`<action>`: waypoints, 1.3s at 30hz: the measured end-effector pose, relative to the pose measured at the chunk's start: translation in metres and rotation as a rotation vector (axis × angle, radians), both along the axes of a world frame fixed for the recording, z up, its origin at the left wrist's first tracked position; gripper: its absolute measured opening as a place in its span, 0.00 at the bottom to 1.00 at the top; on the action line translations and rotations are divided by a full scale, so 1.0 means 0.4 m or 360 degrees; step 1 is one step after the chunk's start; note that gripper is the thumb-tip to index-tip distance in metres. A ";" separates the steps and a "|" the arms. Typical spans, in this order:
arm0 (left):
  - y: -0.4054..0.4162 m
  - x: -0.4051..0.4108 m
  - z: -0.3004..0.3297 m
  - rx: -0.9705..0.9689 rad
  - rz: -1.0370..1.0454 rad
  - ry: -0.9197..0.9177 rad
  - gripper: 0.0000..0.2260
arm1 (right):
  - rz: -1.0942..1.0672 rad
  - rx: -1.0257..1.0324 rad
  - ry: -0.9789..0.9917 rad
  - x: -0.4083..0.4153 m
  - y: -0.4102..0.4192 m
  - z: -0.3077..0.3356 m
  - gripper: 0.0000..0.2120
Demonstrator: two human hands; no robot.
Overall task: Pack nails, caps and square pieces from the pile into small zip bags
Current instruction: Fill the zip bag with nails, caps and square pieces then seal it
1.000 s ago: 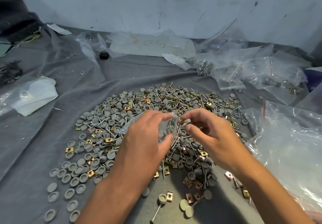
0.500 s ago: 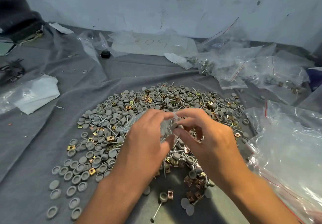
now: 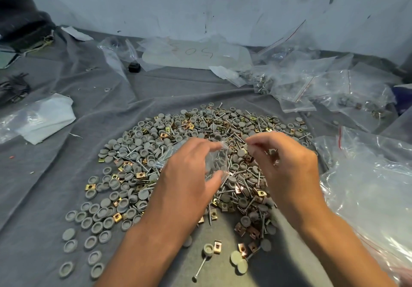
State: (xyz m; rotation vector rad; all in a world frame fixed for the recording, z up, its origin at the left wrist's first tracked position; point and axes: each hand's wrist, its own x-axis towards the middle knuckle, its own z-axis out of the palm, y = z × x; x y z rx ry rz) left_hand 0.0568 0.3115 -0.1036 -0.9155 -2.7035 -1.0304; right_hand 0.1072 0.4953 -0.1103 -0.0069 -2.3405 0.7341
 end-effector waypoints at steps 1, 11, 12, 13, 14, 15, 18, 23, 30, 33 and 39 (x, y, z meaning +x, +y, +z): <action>-0.001 0.001 -0.001 0.0009 -0.0002 -0.0005 0.24 | -0.0073 0.0007 -0.0150 -0.008 0.023 -0.009 0.11; -0.002 -0.002 -0.001 0.0034 -0.0009 0.0006 0.22 | -0.0002 0.0634 -0.0732 -0.069 0.045 -0.088 0.20; -0.003 -0.001 0.000 0.0038 -0.0012 0.0006 0.23 | -0.0030 0.0657 -0.0725 -0.072 0.043 -0.087 0.18; -0.003 -0.001 0.001 0.0042 -0.0015 0.0005 0.23 | -0.0062 0.0672 -0.0717 -0.073 0.042 -0.086 0.16; -0.003 0.000 0.002 0.0045 -0.0016 0.0003 0.23 | -0.0086 0.0677 -0.0715 -0.074 0.041 -0.085 0.14; -0.004 0.000 0.002 0.0047 -0.0016 0.0003 0.23 | -0.0099 0.0675 -0.0724 -0.073 0.040 -0.086 0.12; -0.004 0.000 0.000 0.0037 -0.0013 0.0008 0.23 | -0.0127 0.0635 -0.0798 -0.070 0.040 -0.091 0.12; -0.003 -0.001 0.005 0.0034 -0.0007 0.0015 0.23 | 0.0058 0.0000 -0.0528 -0.055 0.020 -0.043 0.10; -0.003 -0.002 0.002 -0.0012 0.0016 0.0003 0.24 | 0.0410 -0.0202 0.0006 -0.015 -0.066 0.019 0.07; -0.005 -0.002 0.005 0.0006 0.0024 0.0025 0.23 | 0.0220 0.0017 0.0097 -0.017 -0.073 0.003 0.07; -0.008 -0.006 0.008 0.0065 0.0023 0.0020 0.21 | 0.0134 0.0369 0.0084 -0.013 -0.062 -0.002 0.08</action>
